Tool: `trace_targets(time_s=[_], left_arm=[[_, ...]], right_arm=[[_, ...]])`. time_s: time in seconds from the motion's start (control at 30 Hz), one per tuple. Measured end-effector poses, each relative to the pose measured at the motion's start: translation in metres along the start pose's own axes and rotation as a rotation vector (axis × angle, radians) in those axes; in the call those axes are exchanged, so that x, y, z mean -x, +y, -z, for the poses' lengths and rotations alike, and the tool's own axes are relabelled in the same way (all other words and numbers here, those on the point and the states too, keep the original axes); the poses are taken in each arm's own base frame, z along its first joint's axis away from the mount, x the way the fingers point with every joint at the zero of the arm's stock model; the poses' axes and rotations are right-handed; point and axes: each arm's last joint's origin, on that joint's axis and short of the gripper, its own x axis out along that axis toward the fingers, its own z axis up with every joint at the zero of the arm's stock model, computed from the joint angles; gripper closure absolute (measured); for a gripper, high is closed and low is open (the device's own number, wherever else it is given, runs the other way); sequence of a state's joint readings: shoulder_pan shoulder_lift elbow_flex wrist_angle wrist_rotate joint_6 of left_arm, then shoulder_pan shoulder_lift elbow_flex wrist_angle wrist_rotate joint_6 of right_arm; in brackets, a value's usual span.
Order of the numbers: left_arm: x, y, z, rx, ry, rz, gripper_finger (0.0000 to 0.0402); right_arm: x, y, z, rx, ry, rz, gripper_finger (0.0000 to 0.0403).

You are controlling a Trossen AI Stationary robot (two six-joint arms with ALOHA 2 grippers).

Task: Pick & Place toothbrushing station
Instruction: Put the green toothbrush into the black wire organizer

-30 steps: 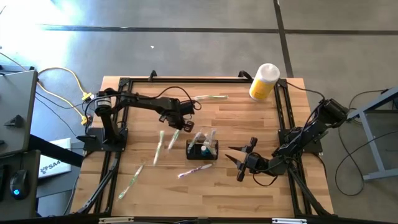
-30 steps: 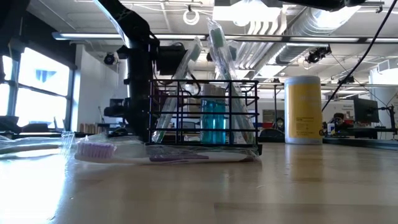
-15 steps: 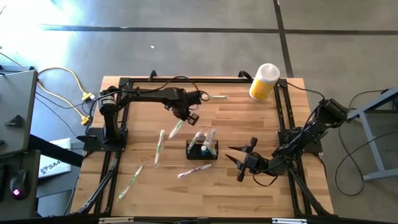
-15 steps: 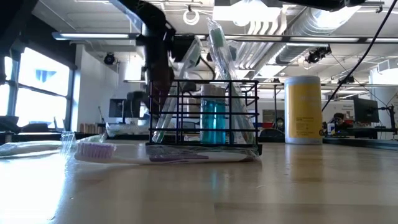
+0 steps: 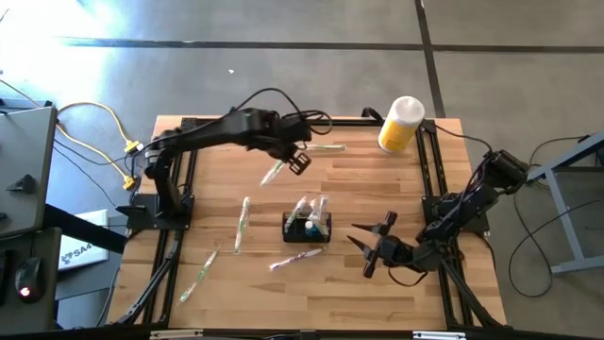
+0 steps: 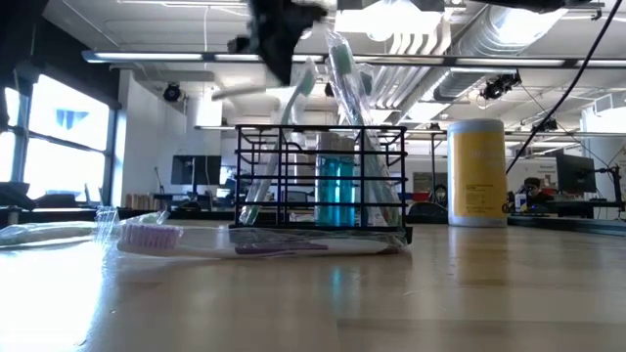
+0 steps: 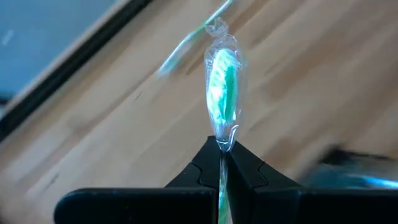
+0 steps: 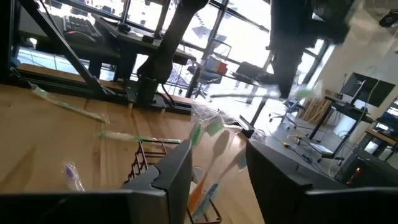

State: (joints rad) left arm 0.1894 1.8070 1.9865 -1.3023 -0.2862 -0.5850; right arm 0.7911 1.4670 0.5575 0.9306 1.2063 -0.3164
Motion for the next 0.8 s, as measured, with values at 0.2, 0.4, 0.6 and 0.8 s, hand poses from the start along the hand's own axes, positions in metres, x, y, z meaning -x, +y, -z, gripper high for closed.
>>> trace_targets(time_s=[0.2,0.4,0.6,0.8], left_arm=[[0.075,-0.009,0.018,-0.088,-0.202,0.065,0.0401],[0.118,-0.013,0.061,-0.151,-0.350,0.055,0.0401],[0.124,-0.013,0.099,-0.269,-0.390,0.088,0.0401],[0.107,0.011,0.130,-0.250,-0.458,0.149,0.0401]], right_arm=[[0.006,0.002,-0.001,-0.001,0.000,-0.002,0.0259],[0.010,0.003,-0.001,-0.024,0.003,0.006,0.0259],[0.010,0.003,-0.001,-0.057,0.001,0.002,0.0259],[0.009,0.004,-0.001,-0.062,-0.007,-0.026,0.0259]])
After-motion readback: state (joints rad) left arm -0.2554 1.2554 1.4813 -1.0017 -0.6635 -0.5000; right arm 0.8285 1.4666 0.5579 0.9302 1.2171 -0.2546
